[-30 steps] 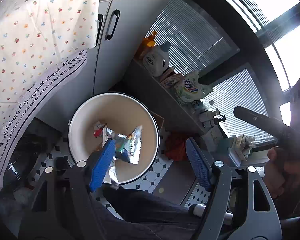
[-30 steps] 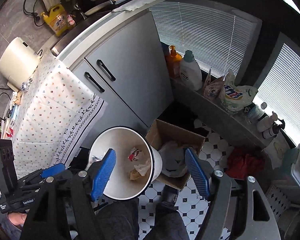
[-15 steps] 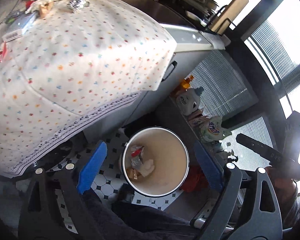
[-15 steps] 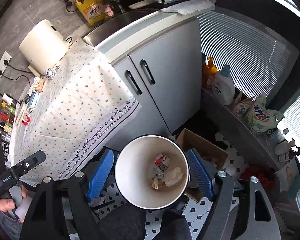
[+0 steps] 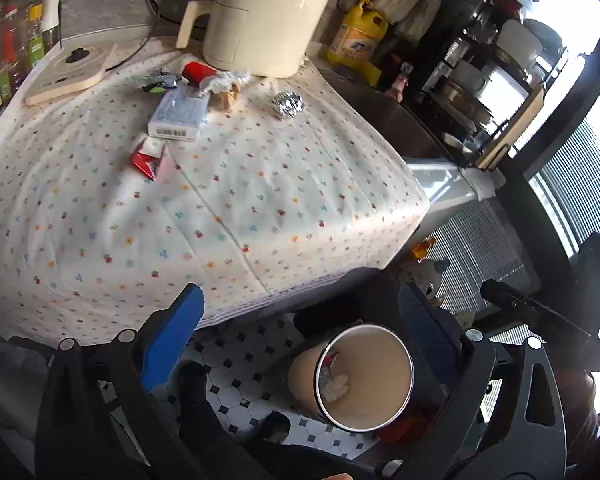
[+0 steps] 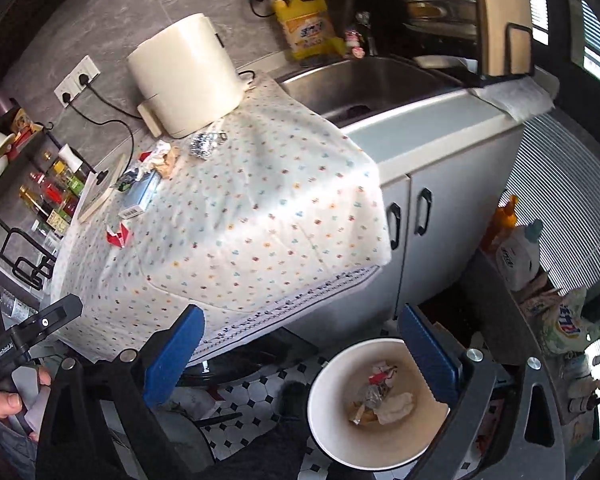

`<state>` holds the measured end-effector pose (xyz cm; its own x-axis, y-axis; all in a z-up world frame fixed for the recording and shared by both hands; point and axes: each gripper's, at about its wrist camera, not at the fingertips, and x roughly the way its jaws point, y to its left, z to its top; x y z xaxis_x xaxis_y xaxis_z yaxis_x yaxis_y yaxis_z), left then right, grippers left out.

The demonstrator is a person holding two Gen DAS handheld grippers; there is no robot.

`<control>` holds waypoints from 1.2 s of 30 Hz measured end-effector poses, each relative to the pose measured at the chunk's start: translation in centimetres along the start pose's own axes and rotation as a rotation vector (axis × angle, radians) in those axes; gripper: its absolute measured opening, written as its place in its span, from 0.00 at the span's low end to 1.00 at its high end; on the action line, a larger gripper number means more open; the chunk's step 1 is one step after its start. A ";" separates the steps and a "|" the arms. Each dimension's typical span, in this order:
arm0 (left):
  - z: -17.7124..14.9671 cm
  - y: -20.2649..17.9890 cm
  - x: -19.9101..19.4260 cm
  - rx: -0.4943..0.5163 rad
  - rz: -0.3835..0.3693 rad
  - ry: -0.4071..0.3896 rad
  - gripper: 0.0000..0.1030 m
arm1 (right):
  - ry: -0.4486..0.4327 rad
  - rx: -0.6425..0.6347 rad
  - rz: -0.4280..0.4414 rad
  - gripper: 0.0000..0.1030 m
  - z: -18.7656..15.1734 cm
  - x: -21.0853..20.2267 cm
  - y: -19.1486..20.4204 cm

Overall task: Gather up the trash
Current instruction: 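Move both tools back up to the cloth, then grasp the red folded paper with the left tool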

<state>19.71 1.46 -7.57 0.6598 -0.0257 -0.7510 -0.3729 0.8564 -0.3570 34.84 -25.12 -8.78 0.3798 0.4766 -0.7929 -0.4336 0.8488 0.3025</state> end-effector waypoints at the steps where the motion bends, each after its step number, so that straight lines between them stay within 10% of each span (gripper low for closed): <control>1: 0.3 0.6 -0.5 -0.008 0.003 -0.013 0.94 | -0.002 -0.012 0.009 0.92 0.5 0.2 0.9; 23: 6.7 11.7 -3.7 -0.086 0.054 -0.141 0.94 | 0.002 -0.149 0.075 0.92 6.6 6.1 14.7; 36: 9.9 16.3 1.7 -0.065 0.003 -0.101 0.93 | 0.001 -0.134 0.017 0.92 8.6 9.8 18.0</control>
<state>21.22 20.42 -9.18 0.7199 0.0321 -0.6933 -0.4143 0.8213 -0.3922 37.79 -3.22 -6.60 0.3709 0.4899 -0.7889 -0.5452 0.8026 0.2421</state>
